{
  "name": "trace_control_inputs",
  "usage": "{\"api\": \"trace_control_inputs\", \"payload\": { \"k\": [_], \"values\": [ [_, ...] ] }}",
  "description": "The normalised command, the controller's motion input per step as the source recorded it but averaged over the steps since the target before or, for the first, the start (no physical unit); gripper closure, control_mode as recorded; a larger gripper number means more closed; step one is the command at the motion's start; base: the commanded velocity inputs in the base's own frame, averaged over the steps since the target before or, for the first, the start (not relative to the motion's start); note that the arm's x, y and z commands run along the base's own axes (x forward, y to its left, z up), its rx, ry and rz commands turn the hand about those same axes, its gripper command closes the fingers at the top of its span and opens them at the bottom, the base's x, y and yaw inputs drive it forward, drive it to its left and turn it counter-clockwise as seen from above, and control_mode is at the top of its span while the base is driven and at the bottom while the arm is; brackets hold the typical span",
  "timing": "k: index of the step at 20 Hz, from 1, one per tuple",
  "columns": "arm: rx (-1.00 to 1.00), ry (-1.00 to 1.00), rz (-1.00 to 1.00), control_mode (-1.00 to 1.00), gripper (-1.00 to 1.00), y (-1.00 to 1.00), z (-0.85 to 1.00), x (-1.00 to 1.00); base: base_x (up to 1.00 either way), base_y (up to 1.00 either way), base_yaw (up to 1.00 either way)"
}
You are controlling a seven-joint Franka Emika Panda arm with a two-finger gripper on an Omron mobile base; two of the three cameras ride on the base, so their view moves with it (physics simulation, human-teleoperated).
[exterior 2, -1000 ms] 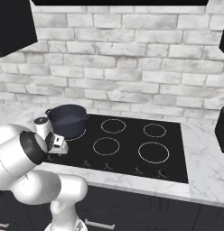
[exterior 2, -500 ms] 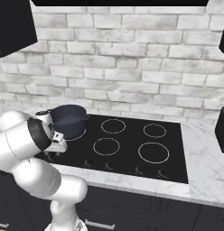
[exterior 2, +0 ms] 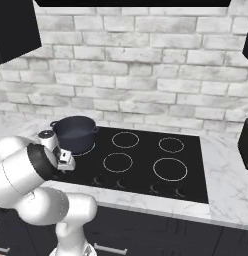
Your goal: Turn on the burner for the pot on the stove. Wait thirty seconds for the pot to heat up. Then add the broccoli to the pot.
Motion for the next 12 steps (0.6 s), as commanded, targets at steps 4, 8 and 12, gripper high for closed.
{"api": "trace_control_inputs", "payload": {
  "k": [4,8,12],
  "values": [
    [0.05,0.04,0.13,-1.00,1.00,-0.39,-0.40,-0.77,0.00,0.00,0.00],
    [0.00,0.09,0.31,-1.00,1.00,-0.32,-0.38,-0.56,0.00,0.00,0.00],
    [-0.02,0.04,0.42,-1.00,1.00,-0.31,-0.22,-0.41,0.00,0.00,0.00]
  ]
}}
